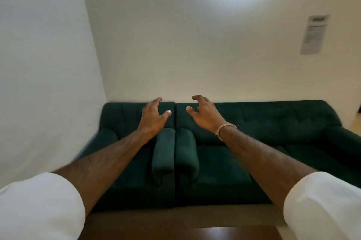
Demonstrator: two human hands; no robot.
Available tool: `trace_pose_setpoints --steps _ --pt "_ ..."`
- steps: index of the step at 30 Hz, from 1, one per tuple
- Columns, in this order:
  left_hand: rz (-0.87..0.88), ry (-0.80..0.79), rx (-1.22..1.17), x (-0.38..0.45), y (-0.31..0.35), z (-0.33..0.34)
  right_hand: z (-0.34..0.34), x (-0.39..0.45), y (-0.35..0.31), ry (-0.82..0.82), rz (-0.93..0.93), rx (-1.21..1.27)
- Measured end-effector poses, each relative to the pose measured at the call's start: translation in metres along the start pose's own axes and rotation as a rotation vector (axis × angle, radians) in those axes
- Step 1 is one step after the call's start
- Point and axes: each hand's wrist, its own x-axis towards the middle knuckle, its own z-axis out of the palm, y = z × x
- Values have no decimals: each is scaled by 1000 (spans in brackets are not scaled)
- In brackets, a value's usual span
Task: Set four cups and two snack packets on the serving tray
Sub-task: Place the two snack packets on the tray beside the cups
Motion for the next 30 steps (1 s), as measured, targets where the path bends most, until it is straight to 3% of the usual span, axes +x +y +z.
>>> trace_pose_setpoints --steps 12,22,30 --pt "72 -251 -28 -19 127 190 -151 -64 166 152 224 -96" --pt "168 -561 -35 -32 161 374 -199 -142 322 262 537 -138" --pt "188 -828 16 -103 158 519 -212 -241 457 301 833 -153"
